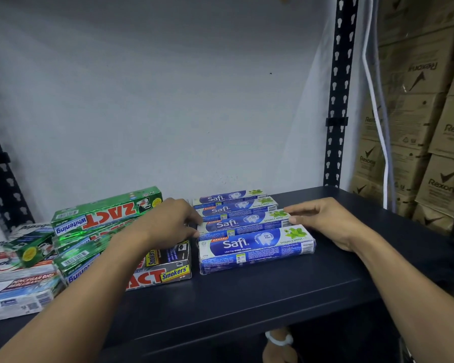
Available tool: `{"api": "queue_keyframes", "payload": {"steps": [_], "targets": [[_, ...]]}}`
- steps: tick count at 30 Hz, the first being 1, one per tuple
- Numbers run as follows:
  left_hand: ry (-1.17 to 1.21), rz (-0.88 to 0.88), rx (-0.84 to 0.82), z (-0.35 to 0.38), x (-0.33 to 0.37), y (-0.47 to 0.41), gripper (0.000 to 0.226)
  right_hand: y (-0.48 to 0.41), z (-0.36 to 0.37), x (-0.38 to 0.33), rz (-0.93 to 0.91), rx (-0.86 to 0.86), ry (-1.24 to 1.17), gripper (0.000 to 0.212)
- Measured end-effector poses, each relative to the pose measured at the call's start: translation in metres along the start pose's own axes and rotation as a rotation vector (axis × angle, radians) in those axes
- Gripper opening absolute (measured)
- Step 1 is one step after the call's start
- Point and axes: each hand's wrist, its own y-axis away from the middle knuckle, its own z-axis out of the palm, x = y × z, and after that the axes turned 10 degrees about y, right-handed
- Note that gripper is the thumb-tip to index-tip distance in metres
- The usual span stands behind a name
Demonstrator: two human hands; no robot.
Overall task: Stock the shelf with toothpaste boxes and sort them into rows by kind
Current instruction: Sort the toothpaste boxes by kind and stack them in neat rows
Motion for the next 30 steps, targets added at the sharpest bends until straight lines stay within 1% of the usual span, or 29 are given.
{"api": "queue_keyframes", "payload": {"steps": [5,8,10,12,14,15,17,19,21,23,30], "targets": [[0.012,-0.008,0.031,0.004,-0.001,0.001,0.031,-0.002,0.002,0.002,-0.014,0.011,0.036,0.026],[0.023,-0.021,0.061,0.006,0.002,0.007,0.029,0.002,0.003,0.002,-0.019,0.025,0.016,0.027],[0.062,-0.011,0.148,0.010,0.004,0.016,0.026,0.007,0.005,0.004,-0.020,0.094,-0.036,0.026],[0.135,0.030,0.289,0.017,0.007,0.032,0.027,0.017,0.006,0.003,-0.018,0.172,-0.142,0.020],[0.204,0.068,0.385,0.026,0.011,0.052,0.039,0.032,0.007,0.001,-0.036,0.188,-0.197,0.017],[0.214,0.077,0.393,0.031,0.014,0.061,0.049,0.041,0.007,0.001,-0.056,0.172,-0.191,0.019],[0.198,0.079,0.375,0.041,0.016,0.076,0.065,0.055,0.007,0.002,-0.105,0.117,-0.095,0.024],[0.158,0.076,0.370,0.051,0.016,0.084,0.070,0.059,0.008,0.005,-0.117,0.087,0.049,0.030],[0.120,0.084,0.389,0.058,0.016,0.087,0.063,0.058,0.008,0.006,-0.107,0.096,0.133,0.032],[0.116,0.084,0.412,0.061,0.016,0.088,0.055,0.056,0.009,0.006,-0.113,0.110,0.143,0.032],[0.102,0.058,0.427,0.060,0.020,0.089,0.050,0.059,0.011,0.000,-0.105,0.113,0.170,0.032]]}}
